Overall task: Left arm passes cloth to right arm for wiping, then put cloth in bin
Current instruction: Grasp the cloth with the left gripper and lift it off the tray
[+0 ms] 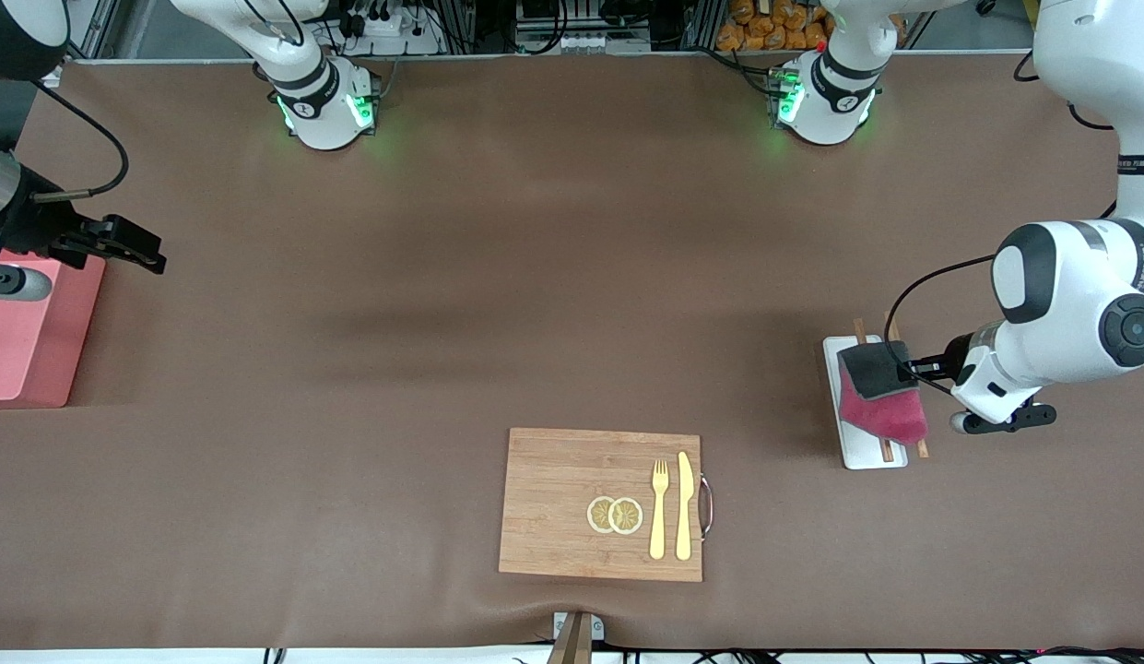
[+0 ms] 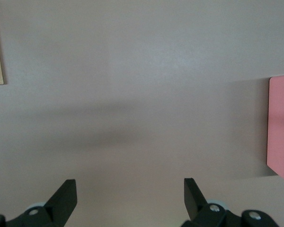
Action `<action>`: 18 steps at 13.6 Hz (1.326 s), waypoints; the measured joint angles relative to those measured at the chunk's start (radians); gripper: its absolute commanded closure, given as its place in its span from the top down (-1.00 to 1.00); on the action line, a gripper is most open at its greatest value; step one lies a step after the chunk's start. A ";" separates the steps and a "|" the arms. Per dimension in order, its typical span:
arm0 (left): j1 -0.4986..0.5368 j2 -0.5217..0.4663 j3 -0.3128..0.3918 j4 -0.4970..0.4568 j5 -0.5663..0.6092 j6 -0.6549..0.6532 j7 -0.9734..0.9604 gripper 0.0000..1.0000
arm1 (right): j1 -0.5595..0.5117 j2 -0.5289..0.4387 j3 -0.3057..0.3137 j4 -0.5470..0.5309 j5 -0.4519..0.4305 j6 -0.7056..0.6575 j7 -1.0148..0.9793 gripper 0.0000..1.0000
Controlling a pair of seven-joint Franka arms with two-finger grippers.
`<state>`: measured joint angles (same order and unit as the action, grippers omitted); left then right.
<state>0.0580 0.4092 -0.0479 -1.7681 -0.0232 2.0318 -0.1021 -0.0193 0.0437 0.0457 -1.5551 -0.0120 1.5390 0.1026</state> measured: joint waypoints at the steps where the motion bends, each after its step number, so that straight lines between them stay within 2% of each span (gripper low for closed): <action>1: 0.000 0.000 0.000 0.000 0.000 0.000 -0.001 -0.11 | 0.000 0.000 0.000 0.000 0.001 0.000 0.021 1.00; 4: 0.000 0.007 0.000 0.000 -0.015 0.001 -0.003 -0.18 | 0.000 0.000 0.001 0.005 0.001 0.000 0.068 1.00; 6: 0.000 0.014 0.000 0.000 -0.030 0.005 -0.003 -0.31 | 0.000 0.000 0.001 0.007 0.002 0.000 0.075 1.00; 11: 0.000 0.018 -0.001 0.001 -0.033 0.006 -0.003 -1.00 | 0.000 0.000 0.001 0.007 0.002 -0.001 0.081 1.00; 18: -0.004 0.015 -0.004 0.018 -0.033 0.001 0.005 -1.00 | 0.000 0.000 0.001 0.007 0.003 -0.003 0.082 1.00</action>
<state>0.0544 0.4237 -0.0516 -1.7504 -0.0566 2.0331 -0.0974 -0.0193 0.0437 0.0468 -1.5478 -0.0088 1.5360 0.1841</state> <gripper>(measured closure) 0.969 0.000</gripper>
